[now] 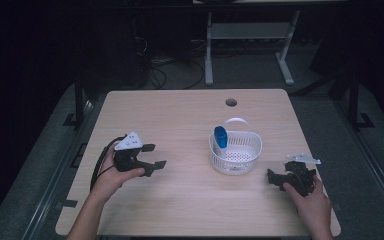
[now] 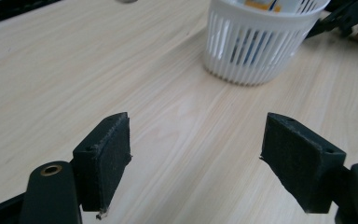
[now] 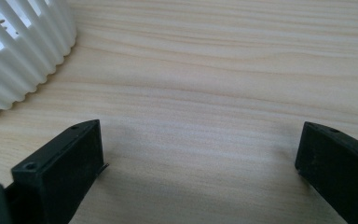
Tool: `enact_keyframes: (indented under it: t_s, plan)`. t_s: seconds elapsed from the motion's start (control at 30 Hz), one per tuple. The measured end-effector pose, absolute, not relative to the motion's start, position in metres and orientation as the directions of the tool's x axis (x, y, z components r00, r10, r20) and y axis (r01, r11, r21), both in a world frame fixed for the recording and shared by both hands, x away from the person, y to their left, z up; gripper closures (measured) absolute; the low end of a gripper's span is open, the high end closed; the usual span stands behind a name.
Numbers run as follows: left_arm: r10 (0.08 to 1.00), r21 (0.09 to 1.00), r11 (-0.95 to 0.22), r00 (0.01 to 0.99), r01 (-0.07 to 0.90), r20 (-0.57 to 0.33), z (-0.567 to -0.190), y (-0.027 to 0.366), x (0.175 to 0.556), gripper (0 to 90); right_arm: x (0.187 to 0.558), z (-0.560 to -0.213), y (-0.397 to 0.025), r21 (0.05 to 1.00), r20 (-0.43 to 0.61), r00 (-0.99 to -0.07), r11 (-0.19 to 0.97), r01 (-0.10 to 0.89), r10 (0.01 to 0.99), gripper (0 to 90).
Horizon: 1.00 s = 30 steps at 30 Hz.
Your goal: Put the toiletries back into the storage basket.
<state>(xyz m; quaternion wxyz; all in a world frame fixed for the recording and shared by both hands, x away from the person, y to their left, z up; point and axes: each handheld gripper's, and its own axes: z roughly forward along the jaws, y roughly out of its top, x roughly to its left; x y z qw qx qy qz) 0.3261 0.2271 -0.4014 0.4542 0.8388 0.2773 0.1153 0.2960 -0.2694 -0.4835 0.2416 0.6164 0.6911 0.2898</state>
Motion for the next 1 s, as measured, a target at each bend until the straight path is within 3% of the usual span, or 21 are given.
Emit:
enact_keyframes:
  t_s: [1.0]
  plan:
    - [0.717,0.7,-0.479,0.696,0.53,-0.036,-0.462,0.282,0.304,20.5,0.296,-0.484,-0.269,0.698,0.023,-0.123,0.072,0.712,0.992,0.4]
